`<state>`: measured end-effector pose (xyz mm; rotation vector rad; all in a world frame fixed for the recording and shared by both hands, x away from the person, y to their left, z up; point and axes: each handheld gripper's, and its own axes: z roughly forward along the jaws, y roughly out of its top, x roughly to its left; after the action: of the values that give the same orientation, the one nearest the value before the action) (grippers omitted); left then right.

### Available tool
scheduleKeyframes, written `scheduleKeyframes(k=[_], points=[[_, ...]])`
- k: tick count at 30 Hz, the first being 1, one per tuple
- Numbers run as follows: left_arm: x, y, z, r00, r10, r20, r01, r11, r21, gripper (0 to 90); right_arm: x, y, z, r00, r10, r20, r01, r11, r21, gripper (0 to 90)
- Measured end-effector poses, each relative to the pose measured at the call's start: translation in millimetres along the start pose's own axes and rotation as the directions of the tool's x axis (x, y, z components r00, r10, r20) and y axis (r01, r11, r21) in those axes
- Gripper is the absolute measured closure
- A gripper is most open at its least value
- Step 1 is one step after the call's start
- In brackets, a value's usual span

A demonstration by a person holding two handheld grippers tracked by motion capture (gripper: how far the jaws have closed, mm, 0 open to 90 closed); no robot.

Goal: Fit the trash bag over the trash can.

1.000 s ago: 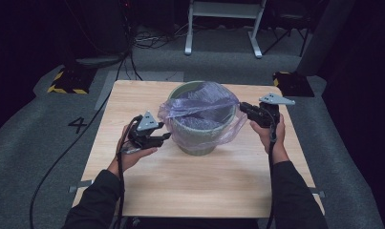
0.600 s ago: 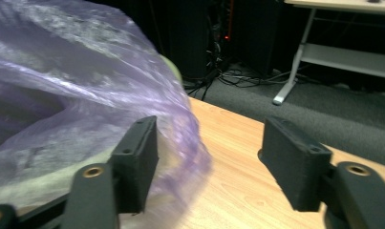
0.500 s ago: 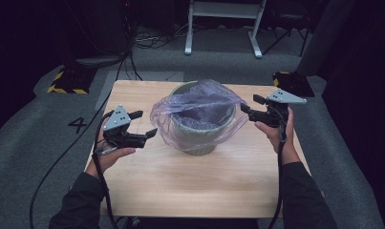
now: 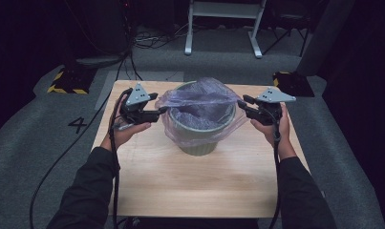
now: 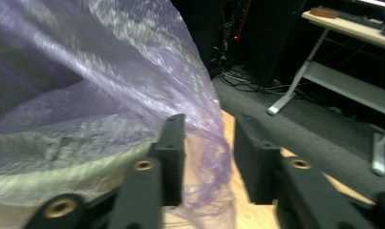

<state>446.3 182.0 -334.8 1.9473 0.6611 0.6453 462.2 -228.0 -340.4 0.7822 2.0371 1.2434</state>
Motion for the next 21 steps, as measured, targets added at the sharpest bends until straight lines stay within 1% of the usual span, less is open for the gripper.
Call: scheduleKeyframes(k=[1,2,3,4,5,6,7,8,9,10,11,12,13,14,15,16,17,18,19,20,21], points=[[0.0,0.0,0.0,1.0000,0.000,0.000,0.000,1.0000,0.000,44.1,0.0,0.0,0.0,1.0000,0.000,0.000,0.000,1.0000,0.000,69.9],[5.1,2.1,2.2,0.9994,-0.020,0.027,0.020,0.9997,-0.016,49.5,-1.4,1.3,1.3,1.0000,-0.006,0.001,0.006,1.0000,-0.007,76.5],[5.1,2.1,2.2,0.9994,-0.020,0.027,0.020,0.9997,-0.016,51.2,-1.4,1.3,1.3,1.0000,-0.006,0.001,0.006,1.0000,-0.007,76.5],[6.8,3.3,3.5,0.9996,-0.017,0.024,0.017,0.9997,-0.019,54.9,-2.0,3.0,2.4,0.9999,-0.013,0.008,0.013,0.9998,-0.018,81.9],[8.7,4.9,6.4,0.9996,-0.009,0.028,0.010,0.9998,-0.018,58.6,-2.2,3.6,2.9,0.9998,-0.016,0.008,0.016,0.9997,-0.020,84.1],[8.7,4.9,6.4,0.9996,-0.009,0.028,0.010,0.9998,-0.018,60.9,-2.2,3.6,2.9,0.9998,-0.016,0.008,0.016,0.9997,-0.020,84.1],[9.9,5.9,8.2,0.9996,-0.002,0.029,0.003,0.9999,-0.011,64.6,-3.1,5.3,5.3,0.9998,-0.017,0.010,0.018,0.9997,-0.018,87.8],[11.2,7.1,10.8,0.9997,-0.003,0.024,0.003,1.0000,-0.009,68.0,-3.9,6.3,7.6,0.9998,-0.016,0.012,0.016,0.9998,-0.015,89.1],[12.0,7.9,12.6,0.9996,-0.008,0.028,0.009,0.9999,-0.007,68.0,-3.9,6.3,7.6,0.9998,-0.016,0.012,0.016,0.9998,-0.015,89.1],[13.5,9.3,16.2,0.9994,-0.013,0.032,0.013,0.9999,-0.001,73.2,-5.3,7.5,12.0,0.9998,-0.008,0.019,0.008,1.0000,-0.004,89.9],[14.1,9.9,18.7,0.9998,-0.012,0.017,0.012,0.9999,0.001,73.2,-5.3,7.5,12.0,0.9998,-0.008,0.019,0.008,1.0000,-0.004,89.9],[17.3,10.6,26.2,0.9994,-0.030,0.016,0.029,0.9994,0.016,77.7,-7.7,7.9,17.5,0.9998,0.012,0.017,-0.012,0.9999,0.004,90.0],[17.3,10.6,26.2,0.9994,-0.030,0.016,0.029,0.9994,0.016,78.5,-7.7,7.9,17.5,0.9998,0.012,0.017,-0.012,0.9999,0.004,90.0],[19.5,10.5,31.7,0.9990,-0.042,0.012,0.041,0.9986,0.034,78.5,-8.5,8.0,19.7,0.9996,0.023,0.019,-0.023,0.9997,0.009,90.0],[22.4,9.4,39.1,0.9979,-0.062,0.017,0.061,0.9969,0.048,81.5,-11.1,7.7,26.3,0.9984,0.057,0.009,-0.057,0.9982,0.017,90.0],[22.4,9.4,39.1,0.9979,-0.062,0.017,0.061,0.9969,0.048,82.2,-11.9,7.3,28.6,0.9976,0.068,0.011,-0.068,0.9975,0.020,90.0],[25.3,7.4,46.6,0.9960,-0.088,0.015,0.087,0.9946,0.056,83.3,-13.3,6.4,32.8,0.9956,0.093,0.012,-0.093,0.9953,0.029,90.0],[25.3,7.4,46.6,0.9960,-0.088,0.015,0.087,0.9946,0.056,83.7,-13.3,6.4,32.8,0.9956,0.093,0.012,-0.093,0.9953,0.029,90.0],[27.5,5.5,51.1,0.9942,-0.106,0.019,0.105,0.9927,0.061,85.3,-15.3,3.9,40.1,0.9919,0.127,0.010,-0.127,0.9908,0.045,90.0],[28.7,4.1,53.6,0.9928,-0.118,0.022,0.116,0.9910,0.066,85.3,-15.3,3.9,40.1,0.9919,0.127,0.010,-0.127,0.9908,0.045,90.0],[31.8,1.1,60.0,0.9895,-0.143,0.022,0.141,0.9866,0.083,85.5,-17.1,0.6,48.0,0.9872,0.159,0.011,-0.160,0.9848,0.068,90.0]])
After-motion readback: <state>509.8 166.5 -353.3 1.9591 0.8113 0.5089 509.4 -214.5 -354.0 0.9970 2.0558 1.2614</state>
